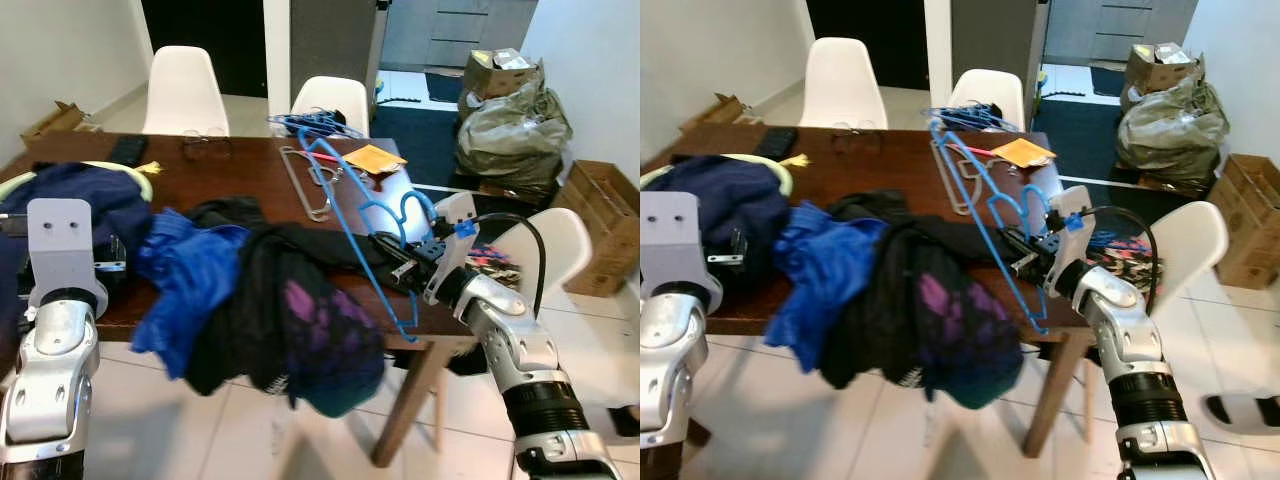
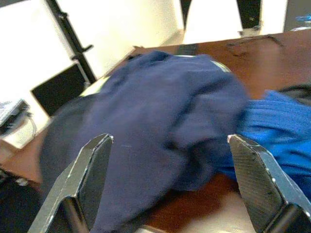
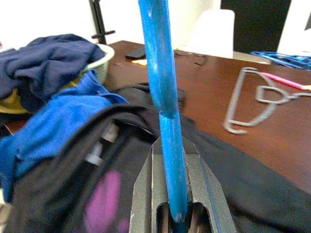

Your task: Hang hanger

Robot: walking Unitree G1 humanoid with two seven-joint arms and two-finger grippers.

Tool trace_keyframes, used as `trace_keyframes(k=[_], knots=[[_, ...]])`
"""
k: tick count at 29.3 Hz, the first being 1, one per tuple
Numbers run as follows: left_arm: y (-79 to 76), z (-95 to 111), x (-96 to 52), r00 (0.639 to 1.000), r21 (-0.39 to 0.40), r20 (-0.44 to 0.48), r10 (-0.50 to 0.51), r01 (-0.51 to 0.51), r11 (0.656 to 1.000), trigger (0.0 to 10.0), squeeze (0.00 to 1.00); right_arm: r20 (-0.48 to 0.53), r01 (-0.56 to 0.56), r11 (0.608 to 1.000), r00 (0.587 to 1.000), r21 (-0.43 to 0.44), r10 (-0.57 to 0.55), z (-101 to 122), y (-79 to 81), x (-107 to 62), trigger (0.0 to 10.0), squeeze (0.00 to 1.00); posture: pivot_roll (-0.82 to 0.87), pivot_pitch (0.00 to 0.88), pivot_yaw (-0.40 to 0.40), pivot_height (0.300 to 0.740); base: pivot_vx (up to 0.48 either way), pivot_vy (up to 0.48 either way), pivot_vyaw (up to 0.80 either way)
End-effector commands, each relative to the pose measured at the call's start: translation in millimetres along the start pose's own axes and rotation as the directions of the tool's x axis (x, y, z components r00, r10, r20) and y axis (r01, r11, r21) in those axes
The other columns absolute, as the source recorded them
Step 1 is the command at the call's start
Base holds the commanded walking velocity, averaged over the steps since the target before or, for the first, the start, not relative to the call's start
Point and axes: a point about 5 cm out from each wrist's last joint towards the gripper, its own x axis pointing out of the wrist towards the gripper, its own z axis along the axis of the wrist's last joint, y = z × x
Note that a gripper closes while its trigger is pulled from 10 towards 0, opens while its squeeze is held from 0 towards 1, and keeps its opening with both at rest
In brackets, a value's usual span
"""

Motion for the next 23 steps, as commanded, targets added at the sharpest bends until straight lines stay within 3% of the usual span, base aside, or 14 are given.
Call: trace_keyframes(k=[1,4,13,23], knots=[[-7.9,4,-2.0,0.999,-0.013,0.022,-0.031,0.032,0.999,10.0,0.0,0.004,0.001,1.0,1.0,-0.007,-0.001,2,-0.4,-0.9,10.0,0.0,0.06,0.0,0.003,0.74,0.0,0.0,0.0],[-9.6,7,-2.3,0.998,-0.016,0.038,-0.042,0.043,0.999,10.0,0.0,0.004,0.001,1.0,1.0,-0.007,-0.001,2,-0.4,-1.0,10.0,0.0,0.06,0.0,0.003,0.74,0.0,0.0,0.0],[3.1,18,3.9,0.997,-0.02,0.076,-0.008,0.009,1.0,10.0,0.0,0.016,-0.005,1.0,1.0,0.002,0.005,3,1.1,0.3,10.0,0.0,0.07,0.0,0.007,0.74,0.48,0.0,0.0],[5.1,17,3.5,0.997,-0.023,0.076,0.007,-0.006,1.0,10.0,0.0,0.025,-0.007,1.0,1.0,0.006,0.007,4,1.8,0.7,10.0,0.0,0.07,0.0,0.009,0.74,0.48,0.0,0.0]])
